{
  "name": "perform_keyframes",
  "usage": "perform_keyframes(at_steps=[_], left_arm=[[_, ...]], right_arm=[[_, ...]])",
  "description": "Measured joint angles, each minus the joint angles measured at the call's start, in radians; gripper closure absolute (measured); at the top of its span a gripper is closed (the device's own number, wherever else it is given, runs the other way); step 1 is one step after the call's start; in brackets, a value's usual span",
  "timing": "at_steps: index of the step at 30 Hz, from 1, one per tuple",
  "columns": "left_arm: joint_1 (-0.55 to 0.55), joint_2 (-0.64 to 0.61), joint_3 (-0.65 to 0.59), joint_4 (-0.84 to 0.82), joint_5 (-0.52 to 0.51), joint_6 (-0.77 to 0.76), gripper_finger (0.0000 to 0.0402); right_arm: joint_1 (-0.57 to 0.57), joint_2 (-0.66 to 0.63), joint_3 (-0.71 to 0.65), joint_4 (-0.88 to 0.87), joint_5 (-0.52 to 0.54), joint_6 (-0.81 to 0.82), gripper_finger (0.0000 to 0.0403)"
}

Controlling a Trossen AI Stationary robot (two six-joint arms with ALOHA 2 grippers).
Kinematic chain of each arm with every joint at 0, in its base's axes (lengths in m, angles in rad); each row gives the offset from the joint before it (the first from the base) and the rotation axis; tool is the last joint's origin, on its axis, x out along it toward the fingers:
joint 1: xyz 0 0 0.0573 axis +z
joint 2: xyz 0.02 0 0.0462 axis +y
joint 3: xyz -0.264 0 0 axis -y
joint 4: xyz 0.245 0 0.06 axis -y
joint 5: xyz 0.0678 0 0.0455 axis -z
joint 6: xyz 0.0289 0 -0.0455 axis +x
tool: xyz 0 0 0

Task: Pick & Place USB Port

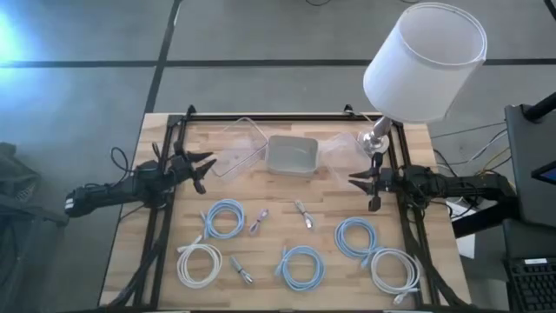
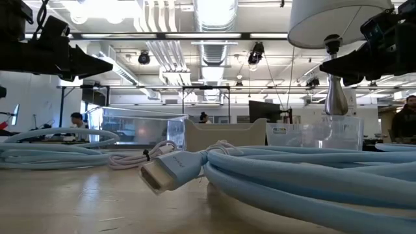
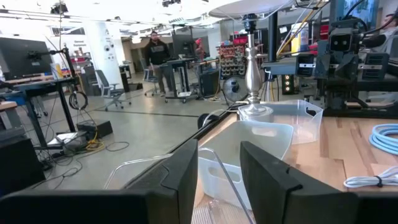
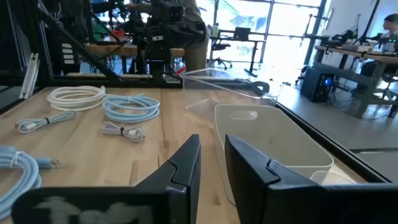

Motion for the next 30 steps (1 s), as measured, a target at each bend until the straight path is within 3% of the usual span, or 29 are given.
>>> perform_keyframes(at_steps=[13, 30], left_arm=[[0.000, 0.000, 0.000, 0.000, 0.000, 0.000, 0.0277], [0.000, 0.000, 0.000, 0.000, 0.000, 0.000, 0.0277]], right_arm=[[0.000, 0.000, 0.000, 0.000, 0.000, 0.002, 0.0316], [0.000, 0.000, 0.000, 0.000, 0.000, -0.001, 0.0332]])
